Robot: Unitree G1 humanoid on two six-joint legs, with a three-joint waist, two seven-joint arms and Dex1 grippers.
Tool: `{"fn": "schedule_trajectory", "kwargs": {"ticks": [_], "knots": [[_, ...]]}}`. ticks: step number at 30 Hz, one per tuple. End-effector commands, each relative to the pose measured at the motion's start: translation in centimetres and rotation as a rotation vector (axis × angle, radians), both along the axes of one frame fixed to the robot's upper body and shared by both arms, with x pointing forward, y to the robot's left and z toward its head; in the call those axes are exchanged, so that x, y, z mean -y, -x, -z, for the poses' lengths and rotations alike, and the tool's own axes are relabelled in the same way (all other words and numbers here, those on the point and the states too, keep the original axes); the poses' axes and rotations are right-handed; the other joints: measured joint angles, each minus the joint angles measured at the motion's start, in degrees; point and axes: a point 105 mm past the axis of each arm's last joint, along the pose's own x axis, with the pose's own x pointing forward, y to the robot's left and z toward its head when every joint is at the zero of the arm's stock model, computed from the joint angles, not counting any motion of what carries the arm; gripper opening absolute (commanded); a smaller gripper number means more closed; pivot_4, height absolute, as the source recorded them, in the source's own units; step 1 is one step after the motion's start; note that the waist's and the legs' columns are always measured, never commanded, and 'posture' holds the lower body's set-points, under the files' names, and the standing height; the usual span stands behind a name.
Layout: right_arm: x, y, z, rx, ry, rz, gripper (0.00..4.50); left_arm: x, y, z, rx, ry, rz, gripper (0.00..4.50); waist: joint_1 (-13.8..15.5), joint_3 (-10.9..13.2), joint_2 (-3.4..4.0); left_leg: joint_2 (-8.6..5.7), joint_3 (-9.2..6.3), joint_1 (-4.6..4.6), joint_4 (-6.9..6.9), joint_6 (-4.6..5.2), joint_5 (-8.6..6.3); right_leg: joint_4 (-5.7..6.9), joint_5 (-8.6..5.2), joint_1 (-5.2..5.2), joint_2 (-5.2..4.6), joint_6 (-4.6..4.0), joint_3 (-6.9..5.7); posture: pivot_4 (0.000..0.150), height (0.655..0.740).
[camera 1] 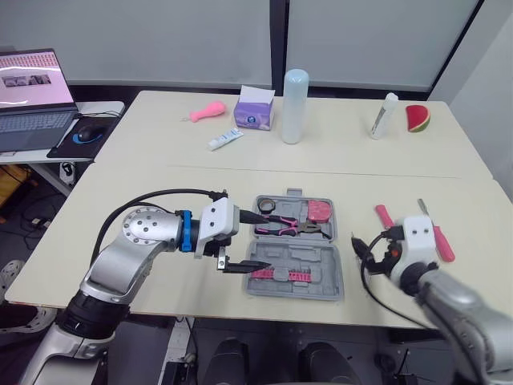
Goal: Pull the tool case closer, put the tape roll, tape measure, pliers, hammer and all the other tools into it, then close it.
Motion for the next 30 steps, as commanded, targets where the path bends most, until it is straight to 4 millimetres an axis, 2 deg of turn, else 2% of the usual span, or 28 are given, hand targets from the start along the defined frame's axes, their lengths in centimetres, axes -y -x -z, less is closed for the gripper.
{"fn": "schedule_trajectory", "kwargs": {"ticks": [1,5,8,13,19,30], "knots": [[-1.7,0.4,-0.2,-0.004,0.289,-0.395,4.41,-0.3,-0.1,-0.7,0.038,0.003,0.003,4.50,0.00,0.02,-0.03,0.01,-0.02,0.00,-0.03,0.00,0.00,-0.02,0.00,0.00,0.02,0.00,0.00,0.150,0.6921],[-1.1,0.2,0.4,-0.022,0.685,-0.836,4.41,-0.2,0.0,-0.7,0.043,0.001,0.018,4.50,-0.29,0.07,-0.05,0.09,-0.11,-0.01,0.00,0.01,0.00,-0.13,0.00,0.07,0.03,0.00,-0.01,0.150,0.6921],[-0.3,-0.2,1.2,-0.061,0.912,-1.115,4.41,0.1,0.3,-0.7,0.043,0.001,0.028,4.50,-0.30,0.14,-0.03,0.12,-0.07,0.02,0.07,0.01,0.00,-0.14,0.00,0.09,-0.04,0.00,0.00,0.150,0.6921],[-0.2,-1.5,2.4,-0.120,1.134,-1.427,4.41,0.6,1.5,-0.5,0.005,0.009,0.074,4.50,-0.26,0.24,-0.06,0.13,-0.10,0.00,0.15,-0.04,0.02,-0.13,0.00,0.09,-0.13,-0.01,-0.03,0.150,0.6921],[-0.2,-2.8,3.5,-0.170,1.255,-1.618,4.41,0.8,1.7,-0.3,0.010,-0.007,0.086,4.50,-0.13,0.29,-0.06,0.12,-0.09,0.00,0.21,-0.16,0.09,-0.10,0.01,0.13,-0.19,-0.01,-0.08,0.150,0.6921],[0.1,-4.9,5.1,-0.195,1.337,-1.714,4.41,0.9,2.2,0.0,0.011,-0.006,0.057,4.50,-0.10,0.29,-0.06,0.13,-0.10,0.00,0.26,-0.19,0.11,0.04,0.01,0.08,-0.23,-0.01,-0.12,0.150,0.6921]]}}
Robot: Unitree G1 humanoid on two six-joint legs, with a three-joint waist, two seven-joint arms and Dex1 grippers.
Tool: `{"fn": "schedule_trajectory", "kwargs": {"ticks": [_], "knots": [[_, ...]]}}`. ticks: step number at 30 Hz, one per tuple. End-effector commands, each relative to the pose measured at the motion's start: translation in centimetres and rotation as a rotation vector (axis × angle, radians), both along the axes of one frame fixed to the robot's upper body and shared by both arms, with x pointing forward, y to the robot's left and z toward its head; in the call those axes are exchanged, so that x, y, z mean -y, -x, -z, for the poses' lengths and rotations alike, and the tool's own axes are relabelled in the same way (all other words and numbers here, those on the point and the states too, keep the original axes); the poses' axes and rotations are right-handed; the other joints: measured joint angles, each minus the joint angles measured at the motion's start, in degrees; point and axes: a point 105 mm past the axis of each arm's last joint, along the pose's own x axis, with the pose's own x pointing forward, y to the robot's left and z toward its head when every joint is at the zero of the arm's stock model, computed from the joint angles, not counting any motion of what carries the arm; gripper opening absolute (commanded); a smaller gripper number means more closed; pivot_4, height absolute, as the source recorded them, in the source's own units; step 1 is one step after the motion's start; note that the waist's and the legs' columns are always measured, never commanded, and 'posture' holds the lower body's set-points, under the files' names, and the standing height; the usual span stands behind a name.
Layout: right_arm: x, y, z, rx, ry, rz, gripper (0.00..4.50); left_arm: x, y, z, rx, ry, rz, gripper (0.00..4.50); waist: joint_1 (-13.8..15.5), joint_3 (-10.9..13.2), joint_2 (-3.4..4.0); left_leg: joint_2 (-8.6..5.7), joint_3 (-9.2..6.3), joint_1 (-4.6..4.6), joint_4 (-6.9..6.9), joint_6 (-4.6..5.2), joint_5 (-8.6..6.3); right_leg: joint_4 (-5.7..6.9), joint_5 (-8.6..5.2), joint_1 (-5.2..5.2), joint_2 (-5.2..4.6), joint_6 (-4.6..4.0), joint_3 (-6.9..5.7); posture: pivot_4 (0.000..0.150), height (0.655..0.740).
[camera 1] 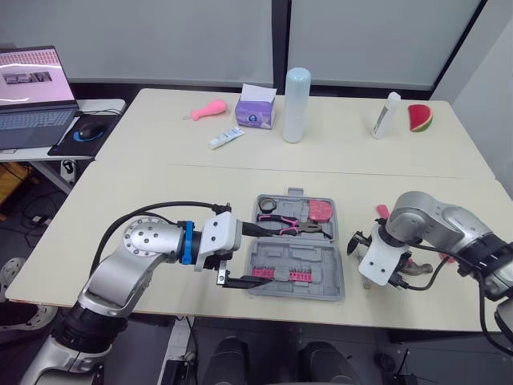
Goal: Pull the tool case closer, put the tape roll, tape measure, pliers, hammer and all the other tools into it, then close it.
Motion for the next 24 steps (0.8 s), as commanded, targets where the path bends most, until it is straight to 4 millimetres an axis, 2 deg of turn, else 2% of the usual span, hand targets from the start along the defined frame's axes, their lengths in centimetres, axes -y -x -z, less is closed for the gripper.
{"fn": "schedule_trajectory", "kwargs": {"ticks": [1,4,8,17,24], "knots": [[0.3,-0.8,-0.3,0.026,0.017,-0.026,4.41,0.3,0.2,-0.7,0.041,0.008,0.000,4.50,0.01,0.00,0.00,0.00,0.00,0.00,0.00,0.00,0.00,0.00,0.00,0.00,0.00,0.00,0.00,0.150,0.6921],[0.3,-1.3,0.2,0.025,0.025,-0.030,3.81,0.4,0.1,-0.7,0.043,0.013,-0.005,4.50,-0.09,0.00,0.00,0.00,0.04,0.00,0.04,-0.01,0.01,0.03,0.00,-0.01,0.00,0.00,-0.01,0.150,0.6921],[-0.2,-1.7,0.6,0.021,0.021,-0.037,2.62,0.5,0.1,-0.7,0.042,0.018,-0.010,4.50,-0.06,-0.02,-0.03,0.03,0.01,0.04,0.04,-0.02,0.01,0.06,0.00,0.01,0.01,0.00,-0.02,0.150,0.6921],[-0.7,-0.9,1.4,-0.004,-0.016,-0.058,1.21,0.5,0.1,-0.8,0.041,0.029,-0.025,4.50,-0.06,-0.09,-0.15,0.04,-0.03,0.19,0.05,-0.02,0.01,0.05,0.00,0.21,0.01,0.00,-0.06,0.150,0.6921],[-0.6,-0.7,0.7,-0.001,-0.047,-0.037,0.34,0.6,-0.1,-0.8,0.043,0.034,-0.030,4.50,-0.05,-0.09,-0.15,0.04,-0.02,0.22,0.05,-0.02,0.01,0.05,0.00,0.24,0.01,0.00,-0.06,0.150,0.6921]]}}
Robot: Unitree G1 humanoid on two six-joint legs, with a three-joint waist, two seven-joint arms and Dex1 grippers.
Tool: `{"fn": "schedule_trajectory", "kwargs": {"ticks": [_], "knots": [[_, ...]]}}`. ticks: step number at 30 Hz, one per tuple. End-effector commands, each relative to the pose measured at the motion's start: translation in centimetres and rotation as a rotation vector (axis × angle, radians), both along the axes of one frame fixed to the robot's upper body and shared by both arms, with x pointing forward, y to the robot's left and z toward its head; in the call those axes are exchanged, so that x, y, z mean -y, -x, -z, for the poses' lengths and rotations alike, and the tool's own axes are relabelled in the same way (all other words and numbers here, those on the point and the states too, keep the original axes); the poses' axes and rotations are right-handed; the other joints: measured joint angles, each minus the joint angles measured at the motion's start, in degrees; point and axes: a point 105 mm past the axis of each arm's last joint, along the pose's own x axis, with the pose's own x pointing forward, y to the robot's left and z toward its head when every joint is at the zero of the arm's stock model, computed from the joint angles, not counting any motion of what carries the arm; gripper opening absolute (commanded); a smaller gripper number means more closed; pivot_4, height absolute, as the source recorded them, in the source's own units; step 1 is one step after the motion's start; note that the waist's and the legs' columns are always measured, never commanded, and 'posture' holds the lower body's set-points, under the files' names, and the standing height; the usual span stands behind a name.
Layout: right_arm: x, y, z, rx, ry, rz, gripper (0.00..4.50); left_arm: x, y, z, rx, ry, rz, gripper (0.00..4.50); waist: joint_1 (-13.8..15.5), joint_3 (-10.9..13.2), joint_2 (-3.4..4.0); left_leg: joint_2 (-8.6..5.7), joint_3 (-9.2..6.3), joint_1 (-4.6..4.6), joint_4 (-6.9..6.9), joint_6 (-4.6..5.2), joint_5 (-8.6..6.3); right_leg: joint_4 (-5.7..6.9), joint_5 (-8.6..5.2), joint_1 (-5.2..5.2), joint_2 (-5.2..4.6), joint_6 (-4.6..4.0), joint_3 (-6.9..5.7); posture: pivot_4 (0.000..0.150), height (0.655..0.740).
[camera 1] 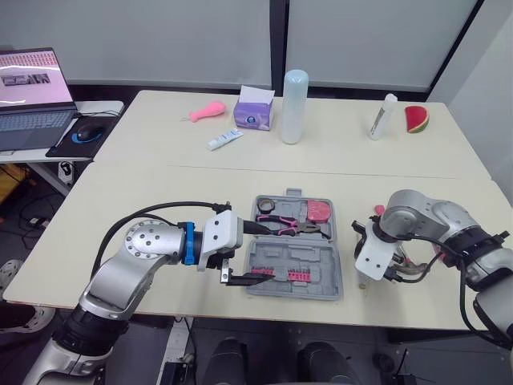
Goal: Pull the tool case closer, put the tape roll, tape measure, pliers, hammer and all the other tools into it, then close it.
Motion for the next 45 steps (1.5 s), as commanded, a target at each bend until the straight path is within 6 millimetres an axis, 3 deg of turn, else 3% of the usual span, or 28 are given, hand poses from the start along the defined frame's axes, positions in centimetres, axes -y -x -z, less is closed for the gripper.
{"fn": "schedule_trajectory", "kwargs": {"ticks": [1,11,14,18,22,26,31,38,45], "knots": [[0.1,0.7,0.0,-0.026,-0.011,0.004,0.33,0.5,0.3,-0.8,0.038,0.017,0.024,4.50,0.03,0.00,0.00,0.00,0.00,0.00,0.00,0.00,0.00,0.00,0.00,0.00,0.00,0.00,0.00,0.150,0.6921],[0.0,1.9,-4.2,-0.022,-0.138,0.119,0.33,0.8,-0.1,-0.9,0.049,0.029,0.024,4.50,0.13,0.08,0.08,-0.03,0.00,-0.06,0.00,0.03,-0.02,-0.02,0.00,-0.02,-0.02,0.00,0.00,0.150,0.6921],[1.4,4.0,-6.8,-0.103,-0.302,0.513,0.33,1.2,-0.3,-0.8,0.059,0.040,0.031,4.50,0.72,0.10,0.11,-0.03,-0.02,-0.10,-0.01,0.05,-0.03,-0.04,0.00,-0.01,-0.02,0.00,0.00,0.150,0.6921],[2.1,6.8,-7.7,-0.239,-0.462,0.945,0.33,1.4,-0.5,-0.8,0.067,0.049,0.039,4.50,1.70,0.11,0.14,-0.05,-0.08,-0.26,-0.02,0.05,-0.03,-0.14,0.00,-0.01,-0.05,0.00,-0.03,0.150,0.6921],[3.0,8.8,-7.5,-0.313,-0.576,1.317,0.33,1.4,-0.6,-0.7,0.072,0.048,0.050,4.50,1.64,0.10,0.14,-0.04,-0.07,-0.22,-0.04,0.12,-0.06,-0.17,0.00,0.02,-0.03,-0.01,0.00,0.150,0.6921],[4.0,10.5,-5.6,-0.391,-0.681,1.713,0.33,1.7,-0.6,-0.7,0.076,0.047,0.074,4.50,1.75,0.09,0.13,-0.08,-0.10,-0.22,-0.07,0.19,-0.11,-0.24,0.00,0.08,0.00,-0.01,-0.01,0.150,0.6921],[4.7,10.0,-3.3,-0.332,-0.800,1.994,0.33,2.1,-0.7,-0.8,0.085,0.047,0.099,4.50,1.65,0.09,0.14,-0.10,-0.07,-0.22,-0.09,0.18,-0.10,-0.28,0.00,0.07,0.06,0.00,0.05,0.150,0.6921],[4.7,7.8,-1.4,-0.260,-0.959,2.172,0.33,2.3,-0.6,-1.1,0.092,0.041,0.118,4.50,1.51,0.08,0.15,-0.10,-0.04,-0.23,-0.14,0.14,-0.08,-0.27,0.00,0.02,0.15,0.00,0.08,0.150,0.6921],[4.6,4.5,-1.0,-0.182,-1.096,2.329,0.33,2.6,-0.5,-1.0,0.085,0.042,0.127,4.50,1.33,0.08,0.17,-0.11,-0.01,-0.23,-0.14,0.07,-0.04,-0.19,0.00,-0.05,0.20,0.00,0.11,0.150,0.6921]]}}
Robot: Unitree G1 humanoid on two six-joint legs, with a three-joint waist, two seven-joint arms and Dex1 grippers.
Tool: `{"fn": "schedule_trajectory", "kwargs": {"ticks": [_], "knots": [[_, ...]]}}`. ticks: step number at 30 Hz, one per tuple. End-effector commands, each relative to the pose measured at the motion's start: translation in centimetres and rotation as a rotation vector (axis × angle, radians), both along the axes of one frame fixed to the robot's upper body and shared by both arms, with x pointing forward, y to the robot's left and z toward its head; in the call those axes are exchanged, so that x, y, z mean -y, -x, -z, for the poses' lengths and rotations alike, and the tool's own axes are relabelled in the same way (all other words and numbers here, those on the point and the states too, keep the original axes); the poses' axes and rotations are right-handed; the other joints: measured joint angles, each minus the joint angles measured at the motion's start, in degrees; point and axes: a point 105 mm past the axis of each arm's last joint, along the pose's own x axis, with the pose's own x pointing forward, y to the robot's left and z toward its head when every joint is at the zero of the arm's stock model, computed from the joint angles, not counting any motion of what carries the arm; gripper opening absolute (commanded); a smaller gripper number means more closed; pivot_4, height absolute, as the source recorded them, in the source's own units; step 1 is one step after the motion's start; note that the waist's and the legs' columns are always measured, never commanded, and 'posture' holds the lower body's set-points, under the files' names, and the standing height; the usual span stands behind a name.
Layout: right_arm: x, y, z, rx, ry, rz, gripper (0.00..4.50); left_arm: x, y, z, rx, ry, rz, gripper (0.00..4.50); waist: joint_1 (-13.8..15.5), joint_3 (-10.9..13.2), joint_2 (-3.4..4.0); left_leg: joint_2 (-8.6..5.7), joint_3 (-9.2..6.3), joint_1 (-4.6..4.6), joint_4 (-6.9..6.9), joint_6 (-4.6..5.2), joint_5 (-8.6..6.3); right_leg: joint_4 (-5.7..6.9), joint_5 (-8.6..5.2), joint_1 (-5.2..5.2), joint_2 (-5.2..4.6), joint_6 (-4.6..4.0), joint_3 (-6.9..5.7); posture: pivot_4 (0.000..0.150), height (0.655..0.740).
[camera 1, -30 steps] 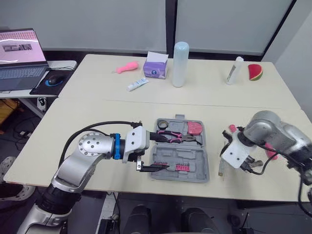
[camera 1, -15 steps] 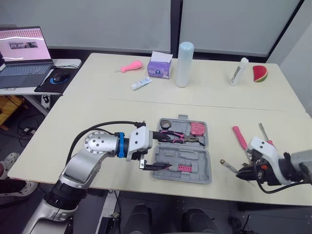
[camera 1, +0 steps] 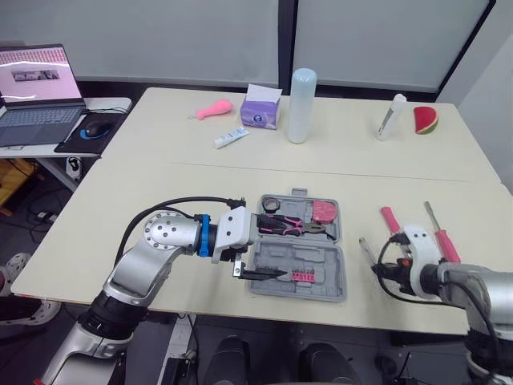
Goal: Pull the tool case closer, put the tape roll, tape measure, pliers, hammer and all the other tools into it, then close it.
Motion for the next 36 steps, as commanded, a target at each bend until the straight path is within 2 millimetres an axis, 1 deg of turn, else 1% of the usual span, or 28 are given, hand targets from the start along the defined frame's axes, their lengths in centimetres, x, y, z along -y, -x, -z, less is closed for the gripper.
{"fn": "schedule_trajectory", "kwargs": {"ticks": [1,9,11,14,16,18,20,21,22,24,26,30,36], "knots": [[1.0,-0.7,-0.2,0.011,0.025,0.087,0.33,0.5,0.2,-0.6,0.020,0.008,0.027,4.50,0.01,0.00,0.00,0.00,-0.01,-0.01,0.00,0.00,0.00,0.00,0.00,-0.01,0.00,0.00,-0.01,0.150,0.6921],[0.5,-1.3,0.6,0.006,0.018,0.146,0.33,0.8,0.2,-0.9,0.016,0.019,0.025,4.50,0.03,-0.01,0.01,-0.01,0.02,-0.22,0.01,-0.01,0.01,0.15,0.00,-0.29,0.00,0.00,0.03,0.150,0.6921],[0.3,-1.2,0.8,0.008,0.012,0.151,1.04,0.8,0.2,-0.9,0.015,0.019,0.023,4.50,0.02,-0.01,0.01,0.00,0.03,-0.24,0.01,-0.01,0.01,0.17,0.00,-0.32,0.00,0.00,0.04,0.150,0.6921],[-0.1,-1.1,0.7,0.023,0.006,0.146,1.59,0.7,0.2,-0.9,0.014,0.019,0.021,4.50,-0.08,-0.02,0.02,0.02,0.03,-0.23,0.01,-0.01,0.01,0.18,0.00,-0.33,0.00,0.00,0.05,0.150,0.6921],[-0.4,-0.9,0.2,0.058,0.005,0.116,1.99,0.6,0.2,-0.8,0.013,0.019,0.018,4.50,-0.08,-0.02,0.02,0.02,0.01,-0.23,0.01,-0.01,0.01,0.19,0.00,-0.33,0.00,0.00,0.03,0.150,0.6921],[-0.2,-0.5,-0.6,0.106,0.016,0.096,2.44,0.5,0.2,-0.8,0.013,0.018,0.013,4.50,-0.06,-0.02,0.03,0.01,0.01,-0.24,0.01,0.00,0.00,0.19,0.00,-0.34,0.00,0.00,0.03,0.150,0.6921],[-0.1,-0.1,-1.4,0.182,0.064,0.019,2.95,0.3,0.1,-0.8,0.013,0.017,0.009,4.50,0.02,-0.02,0.03,-0.01,0.02,-0.27,0.01,0.00,0.00,0.18,0.00,-0.35,0.00,0.00,0.03,0.150,0.6921],[0.1,0.1,-1.9,0.254,0.133,-0.057,3.19,0.2,0.1,-0.8,0.013,0.017,0.007,4.50,0.14,-0.02,0.03,-0.04,0.02,-0.30,0.02,0.00,0.00,0.17,0.00,-0.37,0.00,0.00,0.03,0.150,0.6921],[0.1,0.5,-1.9,0.297,0.175,-0.110,3.40,0.1,0.1,-0.8,0.015,0.017,0.003,4.50,0.23,-0.02,0.03,-0.08,0.01,-0.31,0.03,0.01,-0.01,0.15,0.00,-0.37,0.00,0.00,0.02,0.150,0.6921],[-0.2,1.0,-1.7,0.384,0.262,-0.237,3.40,0.0,0.0,-0.7,0.025,0.021,0.000,4.50,0.17,-0.02,0.01,-0.09,0.00,-0.31,0.02,0.12,-0.07,0.11,0.00,-0.36,0.00,0.01,0.02,0.150,0.6921],[-0.3,0.9,-1.2,0.437,0.283,-0.270,3.40,0.0,0.1,-0.8,0.026,0.032,0.002,4.50,-0.06,-0.02,0.02,-0.04,-0.01,-0.30,0.03,0.13,-0.07,0.10,0.00,-0.35,0.00,0.01,0.01,0.150,0.6921],[0.2,-0.1,-0.2,0.495,0.272,-0.221,3.40,0.1,0.4,-0.8,0.004,0.054,0.012,4.50,-1.31,-0.03,0.02,0.05,0.00,-0.19,0.03,0.12,-0.05,0.21,0.00,-0.29,0.02,0.00,0.04,0.150,0.6921],[0.6,-1.3,1.2,0.491,0.248,-0.177,3.40,-0.3,0.4,-0.7,-0.019,0.065,0.007,4.50,-1.17,-0.03,0.03,0.06,-0.01,-0.20,0.04,-0.01,0.02,0.21,0.00,-0.28,0.20,0.00,0.04,0.150,0.6921]]}}
